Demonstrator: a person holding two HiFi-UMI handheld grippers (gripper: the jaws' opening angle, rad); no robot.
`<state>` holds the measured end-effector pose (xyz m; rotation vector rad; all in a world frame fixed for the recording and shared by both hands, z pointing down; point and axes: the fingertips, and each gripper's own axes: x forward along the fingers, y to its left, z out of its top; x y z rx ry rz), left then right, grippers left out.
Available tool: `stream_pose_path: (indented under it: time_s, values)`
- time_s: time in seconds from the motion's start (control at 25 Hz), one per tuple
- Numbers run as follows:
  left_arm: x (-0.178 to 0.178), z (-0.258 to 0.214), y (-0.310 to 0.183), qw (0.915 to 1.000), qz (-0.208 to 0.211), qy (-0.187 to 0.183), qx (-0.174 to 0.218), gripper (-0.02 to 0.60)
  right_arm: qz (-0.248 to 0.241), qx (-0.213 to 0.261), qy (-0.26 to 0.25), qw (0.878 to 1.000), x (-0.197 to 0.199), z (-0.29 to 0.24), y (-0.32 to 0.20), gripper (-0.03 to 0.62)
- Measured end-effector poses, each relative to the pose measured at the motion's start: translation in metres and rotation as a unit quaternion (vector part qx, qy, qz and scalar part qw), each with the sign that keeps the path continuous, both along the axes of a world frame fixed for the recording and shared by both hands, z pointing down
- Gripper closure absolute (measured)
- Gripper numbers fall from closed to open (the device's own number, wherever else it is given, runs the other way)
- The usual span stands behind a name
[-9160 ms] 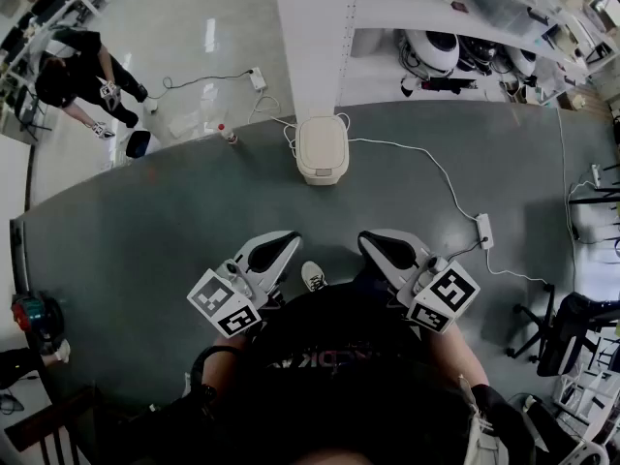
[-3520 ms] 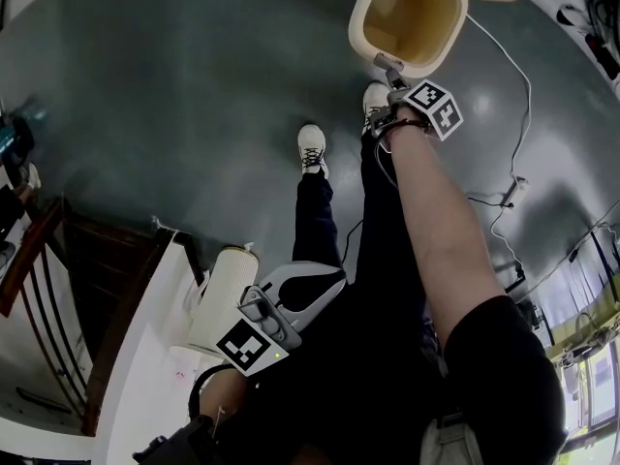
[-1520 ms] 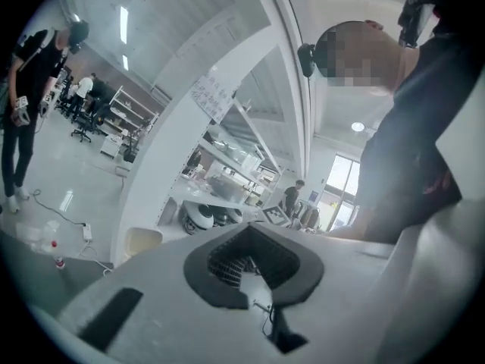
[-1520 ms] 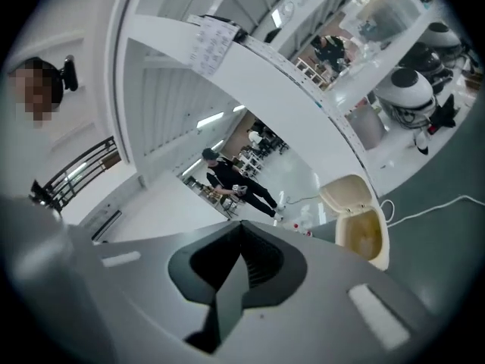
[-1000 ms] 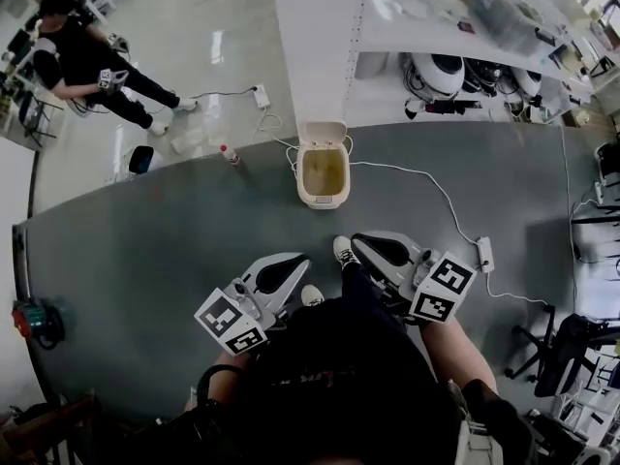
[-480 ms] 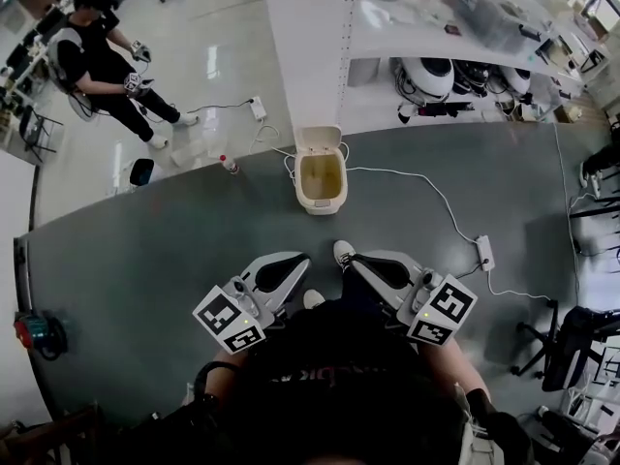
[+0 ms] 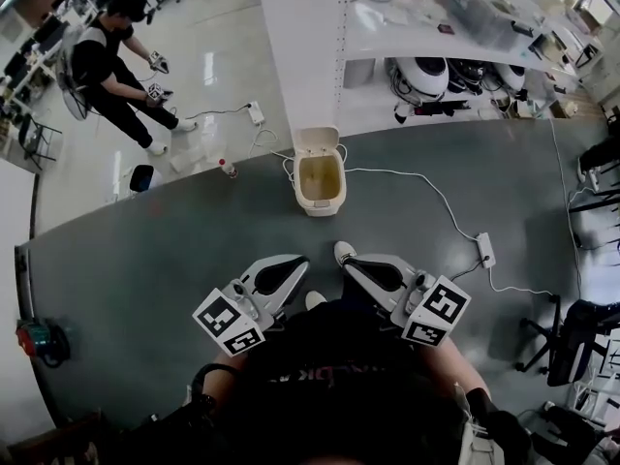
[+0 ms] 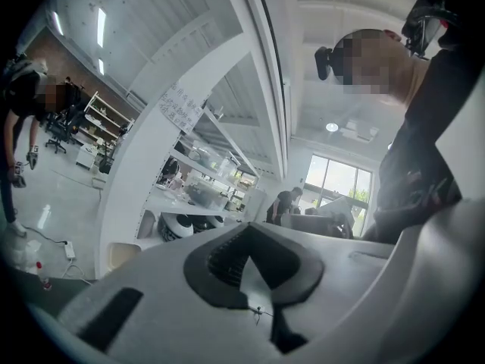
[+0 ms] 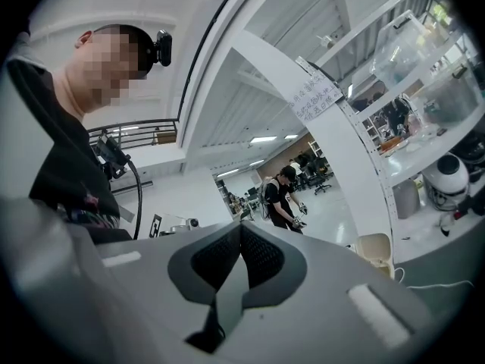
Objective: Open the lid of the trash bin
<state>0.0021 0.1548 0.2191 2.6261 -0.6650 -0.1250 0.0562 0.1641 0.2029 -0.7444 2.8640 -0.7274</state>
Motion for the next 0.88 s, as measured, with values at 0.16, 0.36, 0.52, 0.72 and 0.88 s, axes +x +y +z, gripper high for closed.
stream_pose_path:
  time_s: [0.16, 0.36, 0.52, 0.72, 0.88]
  values:
    - [-0.0059, 0.0004, 0.0015, 1.0, -0.004, 0.001, -0.001, 0.581, 0.0, 0.0, -0.003, 1.0, -0.0041, 0.0001, 0.0019, 0.587]
    - [-0.0065, 0.0018, 0.0026, 0.9999, -0.007, 0.007, -0.006, 0.581, 0.002, -0.002, -0.005, 1.0, -0.0028, 0.0005, 0.0052, 0.588]
    - [-0.0049, 0.0055, 0.0035, 0.9999, -0.004, 0.01, -0.008, 0.581, 0.005, -0.002, -0.004, 1.0, -0.0013, 0.0034, 0.0071, 0.587]
    - [-0.003, 0.0049, 0.0048, 0.9999, -0.002, 0.01, -0.008, 0.581, 0.005, -0.002, -0.003, 1.0, -0.0012, 0.0027, 0.0082, 0.587]
    - [-0.0045, 0.0062, 0.0063, 0.9999, -0.003, 0.008, -0.011, 0.581, 0.002, -0.003, -0.004, 1.0, -0.0038, 0.0036, 0.009, 0.587]
